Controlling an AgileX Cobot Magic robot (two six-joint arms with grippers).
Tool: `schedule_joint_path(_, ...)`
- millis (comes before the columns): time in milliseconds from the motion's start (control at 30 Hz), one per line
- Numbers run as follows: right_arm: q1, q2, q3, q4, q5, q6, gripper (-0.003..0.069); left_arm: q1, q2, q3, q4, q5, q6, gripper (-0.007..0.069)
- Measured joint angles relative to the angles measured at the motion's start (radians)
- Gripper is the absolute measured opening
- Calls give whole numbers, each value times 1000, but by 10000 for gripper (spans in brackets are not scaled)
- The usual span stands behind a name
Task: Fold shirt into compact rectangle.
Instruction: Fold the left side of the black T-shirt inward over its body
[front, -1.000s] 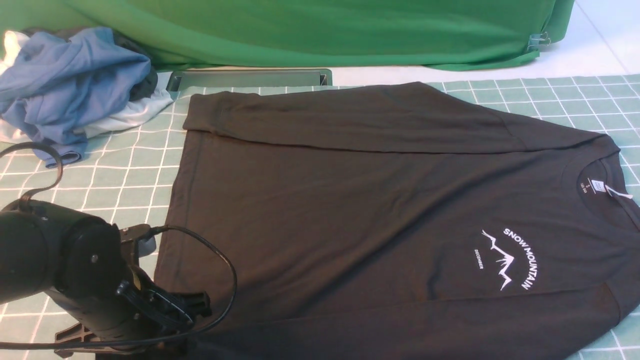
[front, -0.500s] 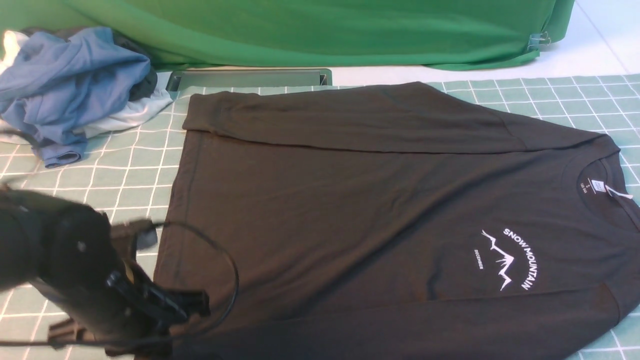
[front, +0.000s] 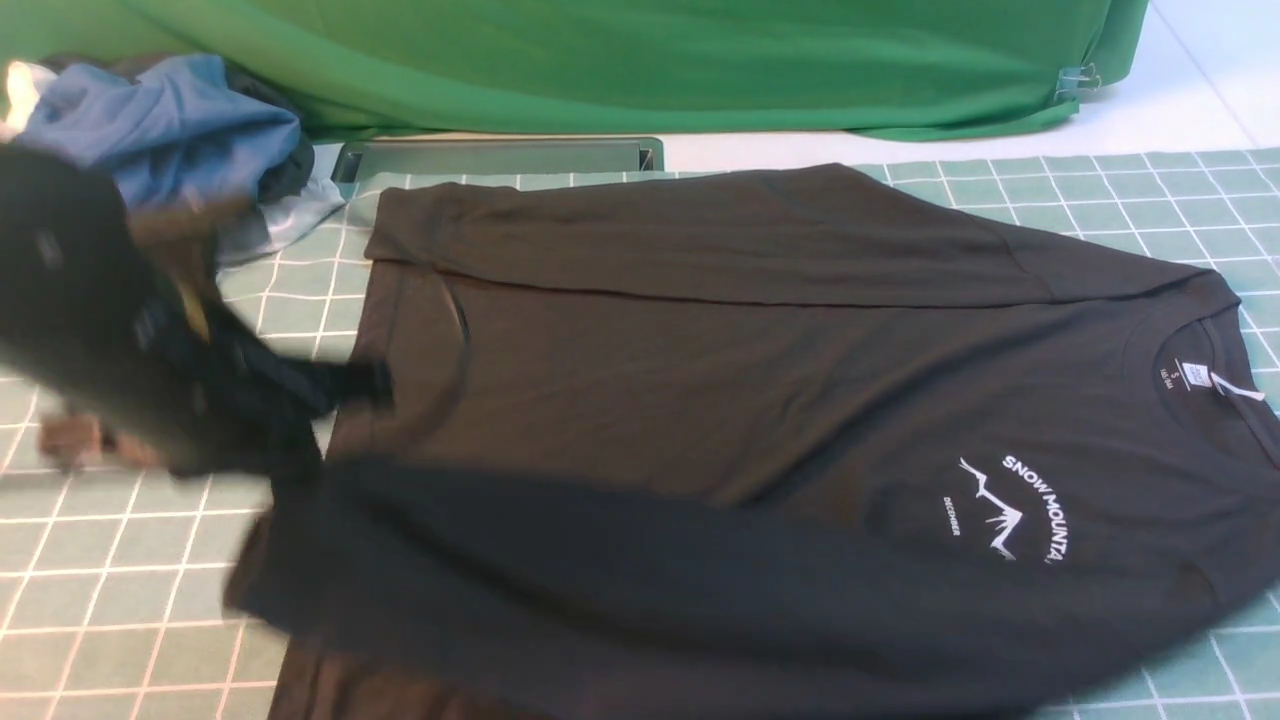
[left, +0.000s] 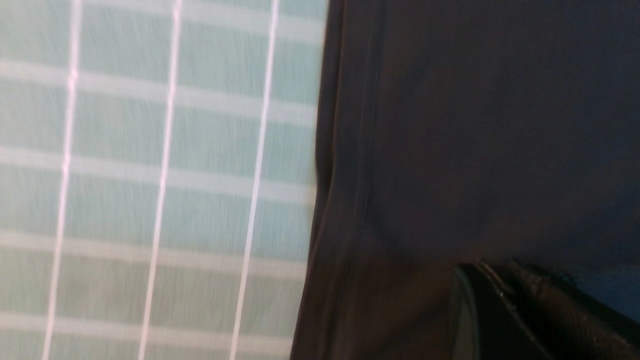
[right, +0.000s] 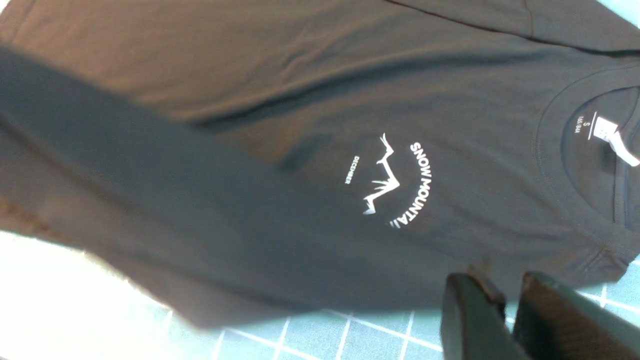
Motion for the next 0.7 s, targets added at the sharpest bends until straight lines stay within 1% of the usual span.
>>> schedule_joint_path(67, 0, 0, 0, 0, 0, 0, 166, 26, 25, -40, -19, -26, 9, 21)
schedule_joint_path(100, 0, 0, 0, 0, 0, 0, 169, 55, 61, -88, -53, -60, 37, 21)
schedule_joint_path(167, 0, 0, 0, 0, 0, 0, 174, 76, 123, -130, -89, -88, 68, 21)
schedule_joint_path(300, 0, 0, 0, 0, 0, 0, 180, 103, 248, -182, -102, -140, 104, 21)
schedule_joint_path(433, 0, 0, 0, 0, -2, 0, 181, 125, 384, -193, -99, -217, 112, 21)
schedule_joint_path(533, 0, 0, 0, 0, -3, 0, 183, 127, 436, -193, -99, -253, 112, 27)
schedule_joint_path(667, 0, 0, 0, 0, -3, 0, 186, 127, 499, -193, -99, -306, 112, 111)
schedule_joint_path(700, 0, 0, 0, 0, -3, 0, 189, 128, 506, -194, -99, -320, 112, 154)
